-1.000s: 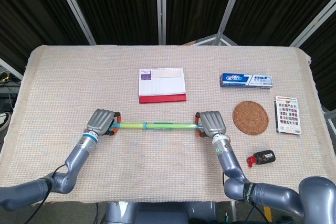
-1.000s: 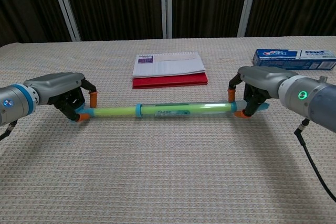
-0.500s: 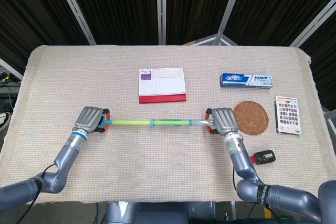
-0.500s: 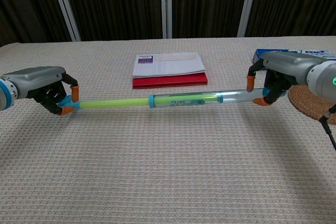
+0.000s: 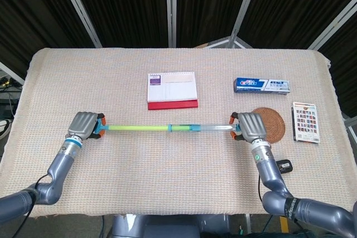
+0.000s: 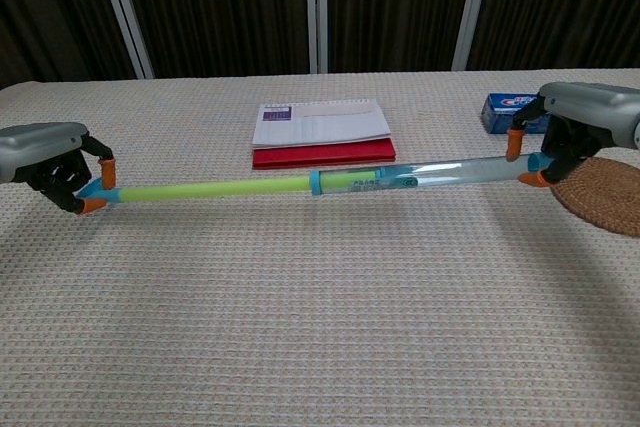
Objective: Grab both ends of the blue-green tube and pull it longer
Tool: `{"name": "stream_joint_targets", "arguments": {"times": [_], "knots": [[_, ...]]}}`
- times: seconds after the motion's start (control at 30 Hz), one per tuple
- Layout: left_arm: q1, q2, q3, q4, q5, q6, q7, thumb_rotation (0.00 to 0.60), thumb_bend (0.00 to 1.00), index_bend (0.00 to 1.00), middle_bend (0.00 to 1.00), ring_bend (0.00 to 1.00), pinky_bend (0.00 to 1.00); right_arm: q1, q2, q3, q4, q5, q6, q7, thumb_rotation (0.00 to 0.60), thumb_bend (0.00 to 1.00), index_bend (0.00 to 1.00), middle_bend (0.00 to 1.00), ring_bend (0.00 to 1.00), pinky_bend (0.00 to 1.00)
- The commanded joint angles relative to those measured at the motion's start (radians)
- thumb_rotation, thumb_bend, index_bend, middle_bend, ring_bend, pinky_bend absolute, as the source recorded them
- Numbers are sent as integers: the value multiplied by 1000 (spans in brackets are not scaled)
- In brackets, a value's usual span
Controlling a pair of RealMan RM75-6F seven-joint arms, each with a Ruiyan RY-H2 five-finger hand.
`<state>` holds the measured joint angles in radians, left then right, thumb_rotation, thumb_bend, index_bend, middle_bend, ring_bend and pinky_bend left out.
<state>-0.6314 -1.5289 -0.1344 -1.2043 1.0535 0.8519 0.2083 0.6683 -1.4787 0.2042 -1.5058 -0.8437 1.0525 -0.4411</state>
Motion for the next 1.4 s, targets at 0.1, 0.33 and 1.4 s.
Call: {"name": "stream_joint_targets", "arguments": {"times": [0.1,0.33,1.4], "knots": [[9,7,4,20,3,-5,-17,600,567,731,855,807,1000,-9,14,1,1,-5,0,13,600,326,585,1000,1000,1000],[16,10,6,45,9,-11,-39,600,568,732,855,807,1000,-22,25,5,5,-7,7,33,600,326,590,1000,1000,1000],[191,176,5,-164,210,328,-241,600,0,0,109,148,193,-225,222,-88,-100,-429,202,371,600,0,0,577,685,630]]}}
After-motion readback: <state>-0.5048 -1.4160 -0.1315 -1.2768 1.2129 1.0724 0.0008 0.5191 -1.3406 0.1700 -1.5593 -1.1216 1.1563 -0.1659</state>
